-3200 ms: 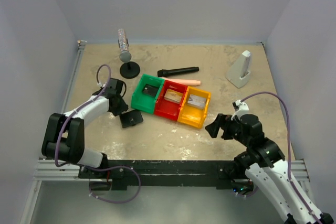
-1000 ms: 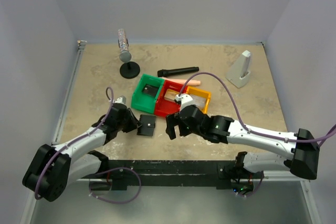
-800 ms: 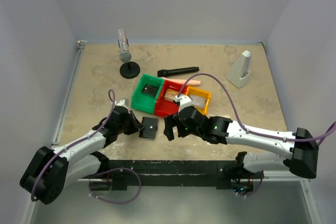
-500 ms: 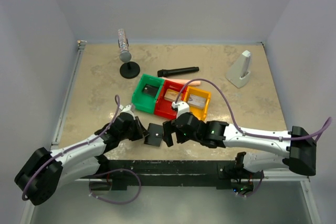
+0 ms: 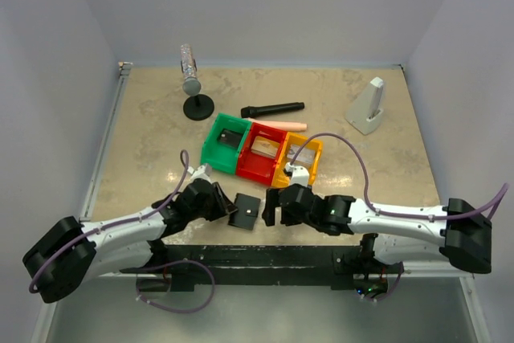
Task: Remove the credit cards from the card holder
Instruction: Move the card holder to the center of the board.
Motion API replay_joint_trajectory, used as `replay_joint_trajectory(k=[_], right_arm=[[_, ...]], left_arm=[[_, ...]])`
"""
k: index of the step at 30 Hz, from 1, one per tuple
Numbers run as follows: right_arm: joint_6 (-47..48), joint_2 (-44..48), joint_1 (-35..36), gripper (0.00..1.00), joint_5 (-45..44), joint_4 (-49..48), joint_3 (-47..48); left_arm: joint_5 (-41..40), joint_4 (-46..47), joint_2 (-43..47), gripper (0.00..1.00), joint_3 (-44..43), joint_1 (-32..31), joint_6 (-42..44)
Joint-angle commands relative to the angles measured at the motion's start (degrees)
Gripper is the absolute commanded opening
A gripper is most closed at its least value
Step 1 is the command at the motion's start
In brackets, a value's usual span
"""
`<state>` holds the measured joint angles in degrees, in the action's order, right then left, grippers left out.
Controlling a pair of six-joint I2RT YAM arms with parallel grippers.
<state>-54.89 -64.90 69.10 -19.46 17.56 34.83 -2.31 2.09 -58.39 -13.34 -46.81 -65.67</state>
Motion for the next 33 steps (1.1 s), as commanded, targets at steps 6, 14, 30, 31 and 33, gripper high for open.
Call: replay_joint_trajectory(k=[6,14,30,31,33], right_arm=[[-1.62,-2.07,0.51,0.95,7.16,-13.24,-3.01],[-3.11,-3.38,0.42,0.79,8.04,-14.48,-3.90],[-3.73,-12.26,-1.95,0.61,15.59,-19.93,-2.31],[-3.82,-12.70,-2.30,0.61,16.21,-20.81,-2.57],[-4.60,-13.58,-3.09,0.61,17.52,-22.91,-2.92]], left_arm=[[-1.03,5.82,-5.15,0.33,-1.68,-1.27,-3.85],[-5.68,-6.72,4.76,0.35,-2.65,-1.36,-2.10],[-7.72,-9.83,-0.93,0.29,-4.15,-1.36,1.51],[-7.10,-8.78,-1.46,0.29,-3.80,-1.36,1.51],[-5.18,-7.02,-2.51,0.27,-3.62,-1.36,1.77]])
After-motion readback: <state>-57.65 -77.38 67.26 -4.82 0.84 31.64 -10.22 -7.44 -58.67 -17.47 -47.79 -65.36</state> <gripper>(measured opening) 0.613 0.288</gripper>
